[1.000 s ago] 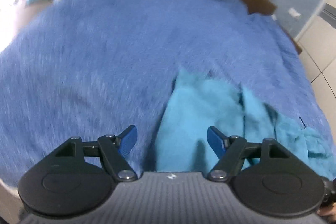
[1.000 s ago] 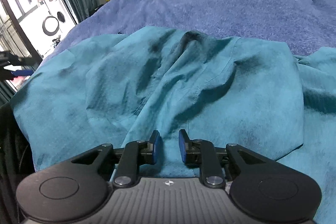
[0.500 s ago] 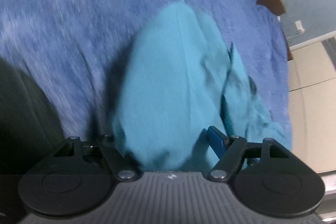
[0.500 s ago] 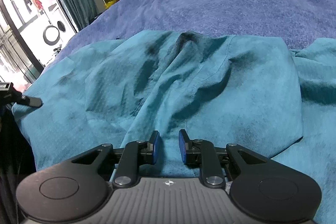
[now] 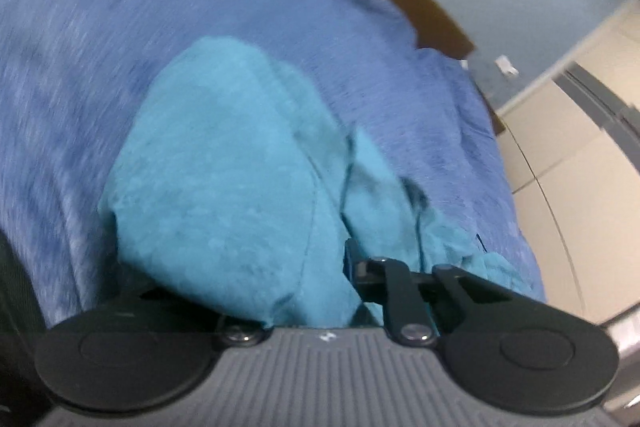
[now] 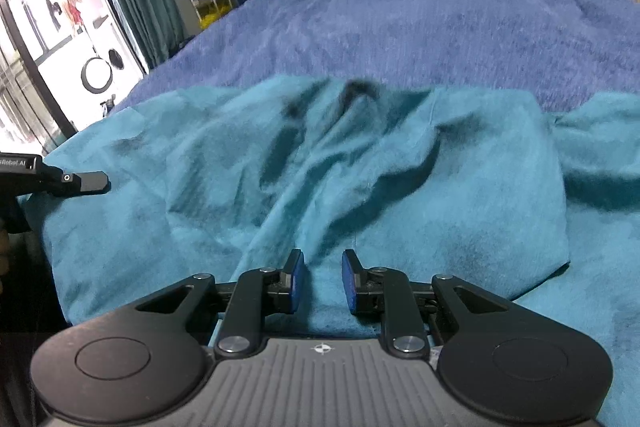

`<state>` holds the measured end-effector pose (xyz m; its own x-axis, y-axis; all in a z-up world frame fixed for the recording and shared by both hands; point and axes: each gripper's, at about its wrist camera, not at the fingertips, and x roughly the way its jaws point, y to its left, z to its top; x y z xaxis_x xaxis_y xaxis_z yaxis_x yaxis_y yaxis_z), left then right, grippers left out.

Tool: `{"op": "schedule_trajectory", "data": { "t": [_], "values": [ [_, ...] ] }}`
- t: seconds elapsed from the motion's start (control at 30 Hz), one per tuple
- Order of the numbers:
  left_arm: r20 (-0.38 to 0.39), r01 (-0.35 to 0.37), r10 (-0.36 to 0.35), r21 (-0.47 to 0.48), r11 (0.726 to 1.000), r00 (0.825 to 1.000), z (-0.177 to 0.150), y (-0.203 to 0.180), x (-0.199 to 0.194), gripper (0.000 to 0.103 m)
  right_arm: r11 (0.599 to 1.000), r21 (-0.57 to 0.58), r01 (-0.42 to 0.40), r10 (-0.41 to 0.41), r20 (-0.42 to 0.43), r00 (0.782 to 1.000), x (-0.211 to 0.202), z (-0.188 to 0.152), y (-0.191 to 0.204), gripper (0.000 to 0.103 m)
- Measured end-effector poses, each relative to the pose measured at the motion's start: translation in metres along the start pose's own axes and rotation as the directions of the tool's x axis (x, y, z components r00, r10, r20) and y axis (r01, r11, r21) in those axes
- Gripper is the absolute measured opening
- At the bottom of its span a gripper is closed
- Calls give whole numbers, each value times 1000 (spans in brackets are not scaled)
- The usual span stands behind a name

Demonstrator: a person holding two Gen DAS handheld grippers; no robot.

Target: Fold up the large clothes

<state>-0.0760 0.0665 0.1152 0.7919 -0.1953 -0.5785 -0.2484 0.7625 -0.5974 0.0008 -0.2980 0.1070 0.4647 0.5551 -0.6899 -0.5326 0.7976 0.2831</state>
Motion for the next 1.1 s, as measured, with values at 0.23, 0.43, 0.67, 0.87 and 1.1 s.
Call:
{"op": "schedule_trajectory", "data": {
  "t": [0.23,0.43,0.67,0.87,1.1],
  "values": [
    [79,0,-29,343,939,996,-11,-70,-11,8,996,-85,-9,4,-57,998,0,-9,22,24],
    [79,60,-129,580,812,989,-28,-147,12,8,995,-97,15,-24,-94,995,6,-18,27,24],
    [16,139,-213,710,690,977,-58,-218,46,8,999,14,-31,32,-108,994,-4,-19,16,24],
    [-59,197,-240,770,606,969,-78,-260,79,8,997,47,-55,60,-119,991,-13,-19,10,25],
    [-114,225,-231,812,539,966,-101,-301,114,8,922,348,-169,164,45,985,-100,-16,-60,53]
  ]
}}
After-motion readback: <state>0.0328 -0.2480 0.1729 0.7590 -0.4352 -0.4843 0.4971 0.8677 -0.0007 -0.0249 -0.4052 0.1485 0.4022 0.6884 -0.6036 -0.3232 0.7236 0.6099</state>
